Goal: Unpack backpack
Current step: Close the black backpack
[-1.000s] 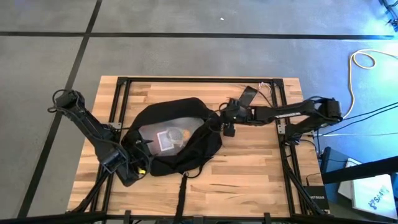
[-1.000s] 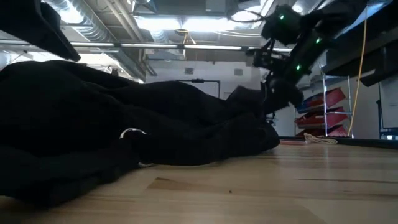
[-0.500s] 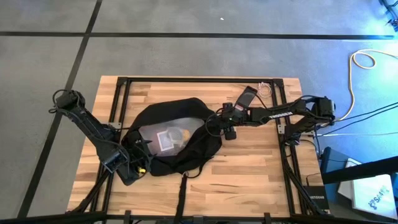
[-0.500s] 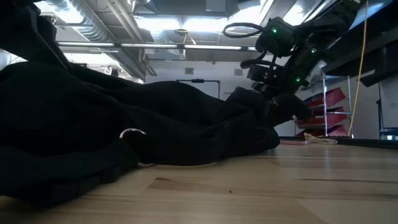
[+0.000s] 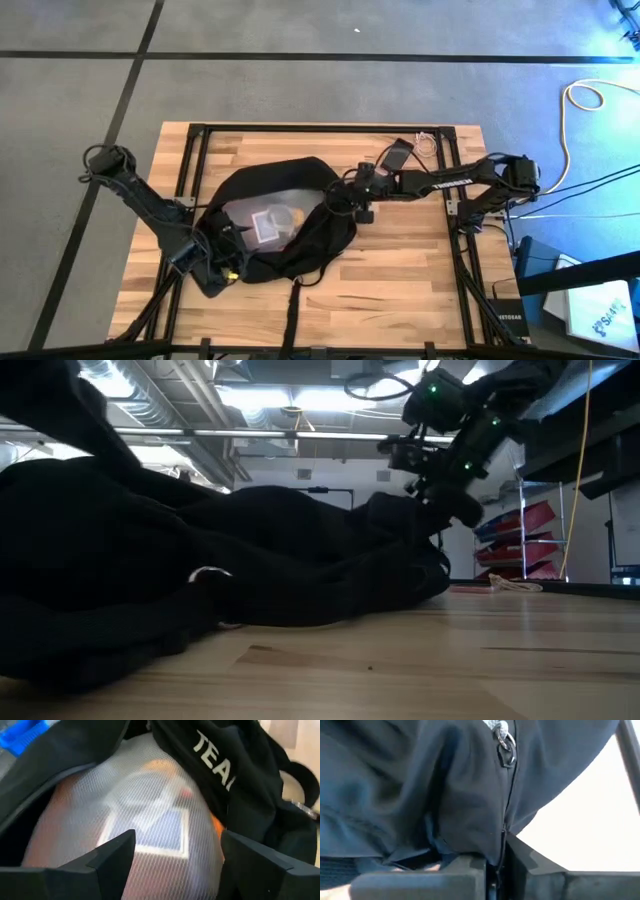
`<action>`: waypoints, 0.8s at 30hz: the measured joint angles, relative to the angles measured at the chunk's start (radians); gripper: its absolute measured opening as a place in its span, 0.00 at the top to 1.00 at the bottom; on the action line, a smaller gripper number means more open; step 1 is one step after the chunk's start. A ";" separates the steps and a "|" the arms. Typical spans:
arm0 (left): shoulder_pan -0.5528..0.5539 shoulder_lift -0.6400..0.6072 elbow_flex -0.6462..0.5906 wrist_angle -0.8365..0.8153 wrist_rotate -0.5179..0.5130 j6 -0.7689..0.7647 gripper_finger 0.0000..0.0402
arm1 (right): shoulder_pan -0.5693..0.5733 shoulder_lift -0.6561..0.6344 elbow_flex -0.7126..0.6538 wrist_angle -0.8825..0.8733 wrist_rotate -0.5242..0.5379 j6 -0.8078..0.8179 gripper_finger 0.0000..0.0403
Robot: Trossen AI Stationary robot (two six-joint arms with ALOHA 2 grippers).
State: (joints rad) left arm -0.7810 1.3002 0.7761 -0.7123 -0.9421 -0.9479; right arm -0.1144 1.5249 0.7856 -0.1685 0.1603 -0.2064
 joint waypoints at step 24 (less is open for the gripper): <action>0.673 0.180 0.009 0.902 0.716 0.796 0.31 | 0.509 0.002 -0.002 0.158 0.668 0.171 0.97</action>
State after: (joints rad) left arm -0.1081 1.4805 0.7853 0.1897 -0.2260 -0.1517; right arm 0.3950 1.5269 0.7837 -0.0103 0.8280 -0.0350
